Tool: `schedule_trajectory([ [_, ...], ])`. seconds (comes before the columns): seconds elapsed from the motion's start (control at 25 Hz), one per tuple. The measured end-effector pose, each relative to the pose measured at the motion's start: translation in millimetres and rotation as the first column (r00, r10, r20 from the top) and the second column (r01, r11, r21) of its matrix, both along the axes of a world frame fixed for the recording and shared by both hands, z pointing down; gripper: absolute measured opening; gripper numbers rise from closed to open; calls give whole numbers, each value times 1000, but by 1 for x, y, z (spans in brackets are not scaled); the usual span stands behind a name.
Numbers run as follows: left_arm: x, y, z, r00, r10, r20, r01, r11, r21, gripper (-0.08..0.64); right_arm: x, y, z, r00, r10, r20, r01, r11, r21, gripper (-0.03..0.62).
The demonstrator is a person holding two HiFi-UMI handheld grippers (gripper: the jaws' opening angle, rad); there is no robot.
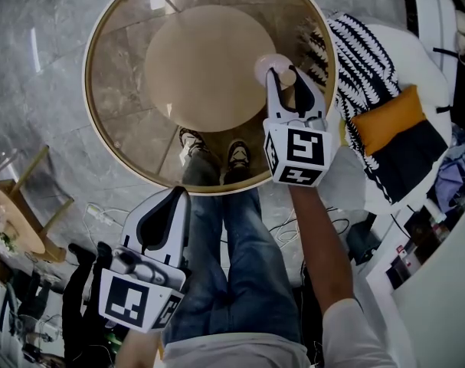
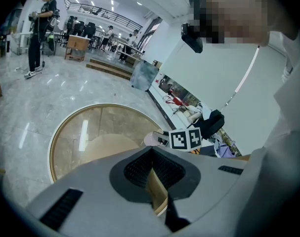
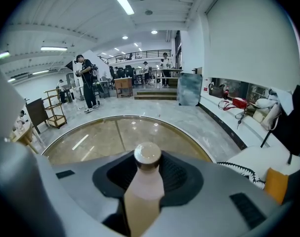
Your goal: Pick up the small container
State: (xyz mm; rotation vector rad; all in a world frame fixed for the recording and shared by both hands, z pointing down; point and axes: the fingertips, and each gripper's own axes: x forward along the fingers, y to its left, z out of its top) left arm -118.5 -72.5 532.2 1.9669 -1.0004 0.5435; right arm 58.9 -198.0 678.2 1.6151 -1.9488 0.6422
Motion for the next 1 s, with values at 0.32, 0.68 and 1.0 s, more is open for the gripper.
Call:
schedule_trajectory([
  [0.32,5,2,-2,1000,4,-9,-4,1000,5,18,-4,2,-2,999,-34,19,34,999,-2,146],
  [0.68,2,6,-8,1000,-2,-10,2,1000,20,18,-12,8,-14,997,-70,13,70,998,0,146],
  [1.0,2,9,-15,1000,-7,-13,7,999,37,18,-17,16,-24,996,-87,33,87,996,-2,146],
])
